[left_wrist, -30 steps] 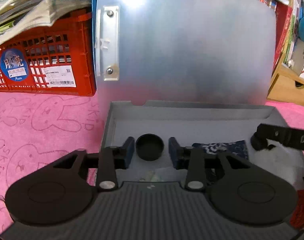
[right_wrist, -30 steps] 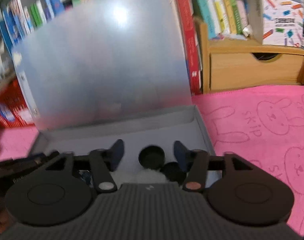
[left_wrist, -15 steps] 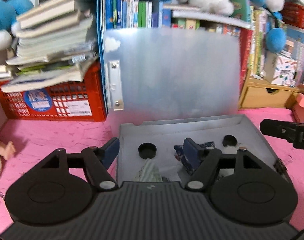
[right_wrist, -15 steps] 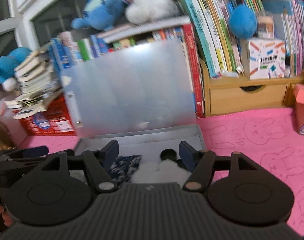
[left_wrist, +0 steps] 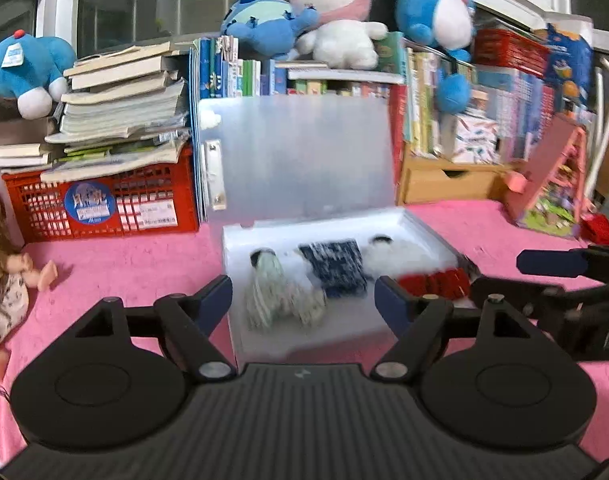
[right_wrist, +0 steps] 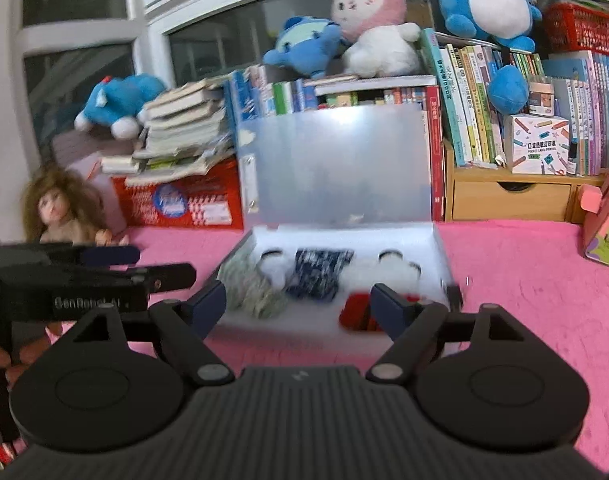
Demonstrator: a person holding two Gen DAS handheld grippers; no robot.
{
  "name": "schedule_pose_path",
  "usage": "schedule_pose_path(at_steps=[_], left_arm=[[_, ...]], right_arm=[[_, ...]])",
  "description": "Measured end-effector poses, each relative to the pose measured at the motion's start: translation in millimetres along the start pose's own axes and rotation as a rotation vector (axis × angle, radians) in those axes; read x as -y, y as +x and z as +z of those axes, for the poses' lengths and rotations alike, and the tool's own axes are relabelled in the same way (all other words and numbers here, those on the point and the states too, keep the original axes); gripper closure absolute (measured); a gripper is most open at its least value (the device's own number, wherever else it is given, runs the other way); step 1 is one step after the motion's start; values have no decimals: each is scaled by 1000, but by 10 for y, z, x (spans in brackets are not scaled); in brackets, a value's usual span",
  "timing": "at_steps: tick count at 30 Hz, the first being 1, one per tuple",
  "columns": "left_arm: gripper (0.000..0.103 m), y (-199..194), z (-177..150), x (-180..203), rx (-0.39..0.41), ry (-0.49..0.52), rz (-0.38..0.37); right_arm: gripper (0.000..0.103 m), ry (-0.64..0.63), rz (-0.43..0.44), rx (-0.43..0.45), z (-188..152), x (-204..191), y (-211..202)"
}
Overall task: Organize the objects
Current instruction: 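Open both grippers to release the black lids and withdraw from the box, then move both grippers toward the purple pom-pom and white tissues on the table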
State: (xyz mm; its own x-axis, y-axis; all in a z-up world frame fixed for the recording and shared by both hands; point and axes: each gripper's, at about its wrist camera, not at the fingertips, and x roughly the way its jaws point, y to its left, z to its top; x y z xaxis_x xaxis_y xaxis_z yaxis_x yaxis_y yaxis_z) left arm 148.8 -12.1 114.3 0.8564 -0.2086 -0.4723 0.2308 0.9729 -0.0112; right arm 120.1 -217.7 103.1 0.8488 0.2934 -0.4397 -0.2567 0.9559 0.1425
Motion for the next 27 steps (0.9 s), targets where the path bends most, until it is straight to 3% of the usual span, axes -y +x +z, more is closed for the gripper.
schedule_pose_path(at_steps=[13, 27], left_arm=[[20, -591, -989, 125, 28, 44, 15], [20, -861, -1501, 67, 6, 42, 33]], right_arm=[[13, -122, -82, -60, -1040, -345, -233], [13, -226, -88, -101, -1268, -551, -54]])
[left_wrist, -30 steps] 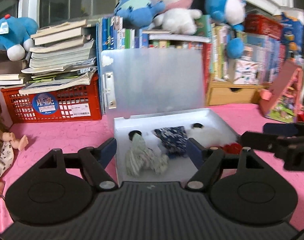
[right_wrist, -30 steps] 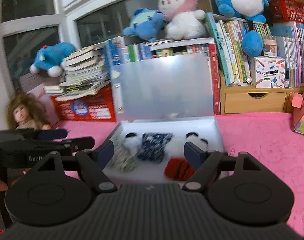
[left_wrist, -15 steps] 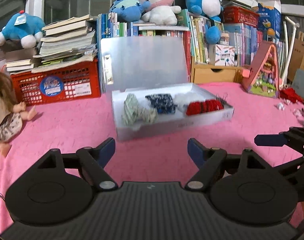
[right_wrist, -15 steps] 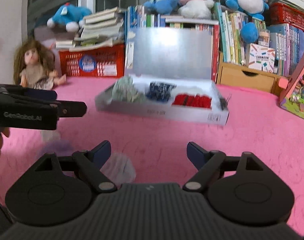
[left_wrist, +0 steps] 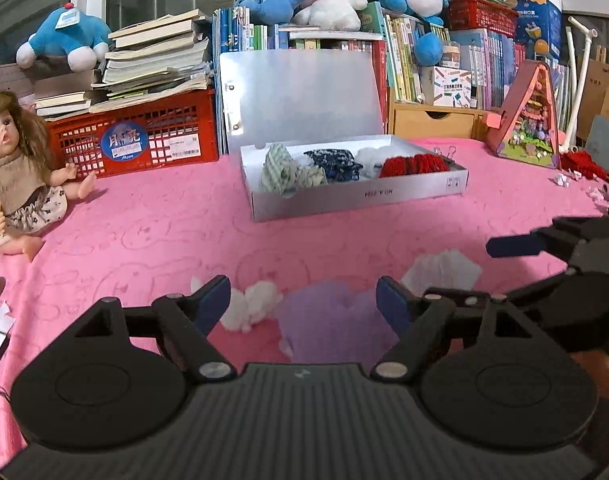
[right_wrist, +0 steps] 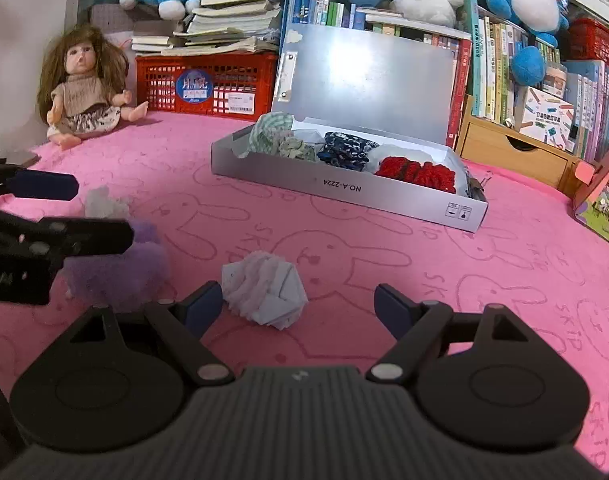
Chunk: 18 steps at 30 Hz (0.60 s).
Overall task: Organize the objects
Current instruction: 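Move both grippers toward the purple pom-pom and white tissues on the table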
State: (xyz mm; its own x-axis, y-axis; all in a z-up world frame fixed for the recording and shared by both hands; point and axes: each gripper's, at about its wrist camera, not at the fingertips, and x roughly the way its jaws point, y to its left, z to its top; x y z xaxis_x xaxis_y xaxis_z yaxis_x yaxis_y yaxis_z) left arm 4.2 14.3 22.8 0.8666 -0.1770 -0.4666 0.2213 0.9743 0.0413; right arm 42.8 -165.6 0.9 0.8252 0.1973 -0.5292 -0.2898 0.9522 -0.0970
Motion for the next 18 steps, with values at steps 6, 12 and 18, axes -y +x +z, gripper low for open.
schedule_pose_path(at_steps=[6, 12, 18], left_arm=[[19, -1, -96, 39, 2, 3, -11], [19, -29, -107, 56, 3, -24, -24], [19, -65, -116, 67, 11, -50, -32]], right_arm=[[13, -19, 1, -11, -5, -38, 58], [14, -11, 12, -14, -17, -32, 54], [14, 7, 22, -13, -24, -10, 53]])
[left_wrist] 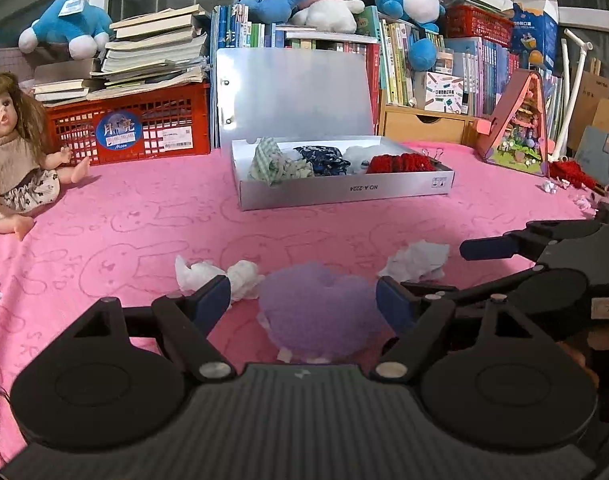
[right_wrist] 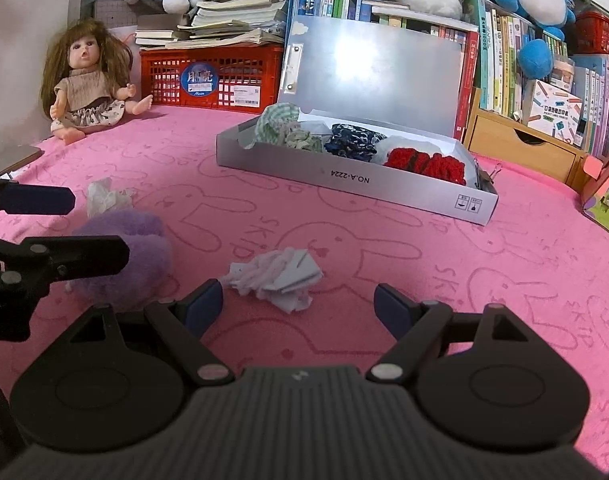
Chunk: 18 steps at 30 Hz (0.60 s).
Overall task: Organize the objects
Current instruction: 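Move both grippers toward the purple pom-pom and white tissues on the table, then grasp the purple pom-pom with the left gripper while the right grasps a white tissue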
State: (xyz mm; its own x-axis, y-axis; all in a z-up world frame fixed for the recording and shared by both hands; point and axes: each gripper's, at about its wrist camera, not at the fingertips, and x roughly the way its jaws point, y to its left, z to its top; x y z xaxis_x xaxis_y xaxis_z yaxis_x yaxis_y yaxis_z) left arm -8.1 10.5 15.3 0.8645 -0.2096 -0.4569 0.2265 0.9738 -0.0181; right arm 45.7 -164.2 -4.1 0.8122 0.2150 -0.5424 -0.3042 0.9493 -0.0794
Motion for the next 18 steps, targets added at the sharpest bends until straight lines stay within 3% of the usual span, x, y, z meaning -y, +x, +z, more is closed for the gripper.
schedule_pose_path(at_steps=[6, 13, 18], left_arm=[[19, 51, -42, 82, -8, 2, -9], [21, 112, -48, 55, -23, -36, -36], [33, 138, -56, 49, -28, -40, -22]], right_arm=[[15, -34, -20, 18, -18, -59, -30], [16, 23, 14, 10, -19, 33, -21], [16, 31, 21, 16, -24, 42, -28]])
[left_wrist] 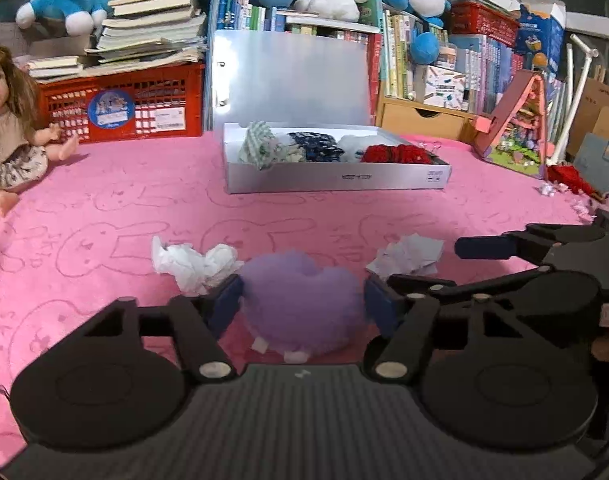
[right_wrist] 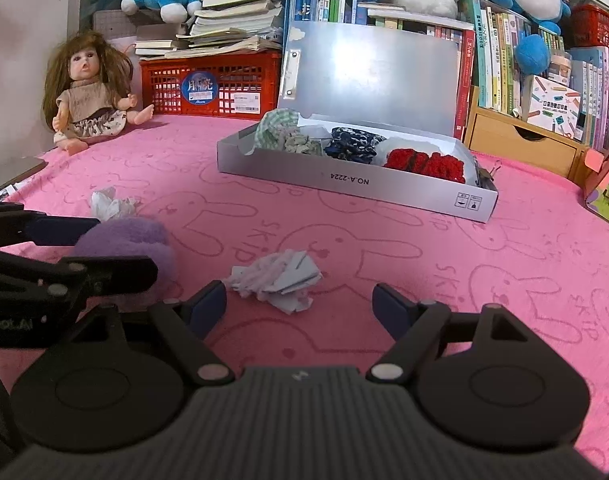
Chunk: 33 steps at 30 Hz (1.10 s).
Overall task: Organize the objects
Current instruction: 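Grasp the purple pom-pom with the left gripper while the right grasps a white tissue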
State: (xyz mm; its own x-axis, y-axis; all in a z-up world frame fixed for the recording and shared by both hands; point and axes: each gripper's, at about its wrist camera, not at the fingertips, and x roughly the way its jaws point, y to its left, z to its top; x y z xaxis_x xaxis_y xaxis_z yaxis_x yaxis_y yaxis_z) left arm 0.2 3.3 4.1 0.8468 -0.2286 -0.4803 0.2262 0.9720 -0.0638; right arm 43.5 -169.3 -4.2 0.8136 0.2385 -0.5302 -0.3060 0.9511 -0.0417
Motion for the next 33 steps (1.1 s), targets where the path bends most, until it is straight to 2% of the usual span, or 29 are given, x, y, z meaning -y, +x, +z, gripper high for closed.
schedule_pose_path(at_steps=[9, 13, 25, 33], left_arm=[[35, 0, -8, -19, 14, 10, -9], [34, 21, -7, -34, 9, 18, -21], [35, 90, -4, -7, 9, 24, -20], [37, 86, 54, -24, 0, 1, -36]], right_arm=[[17, -80, -8, -7, 16, -110, 8], [19, -95, 29, -20, 42, -58, 23], [50, -152, 76, -12, 75, -96, 25], [53, -91, 73, -11, 68, -38, 14]])
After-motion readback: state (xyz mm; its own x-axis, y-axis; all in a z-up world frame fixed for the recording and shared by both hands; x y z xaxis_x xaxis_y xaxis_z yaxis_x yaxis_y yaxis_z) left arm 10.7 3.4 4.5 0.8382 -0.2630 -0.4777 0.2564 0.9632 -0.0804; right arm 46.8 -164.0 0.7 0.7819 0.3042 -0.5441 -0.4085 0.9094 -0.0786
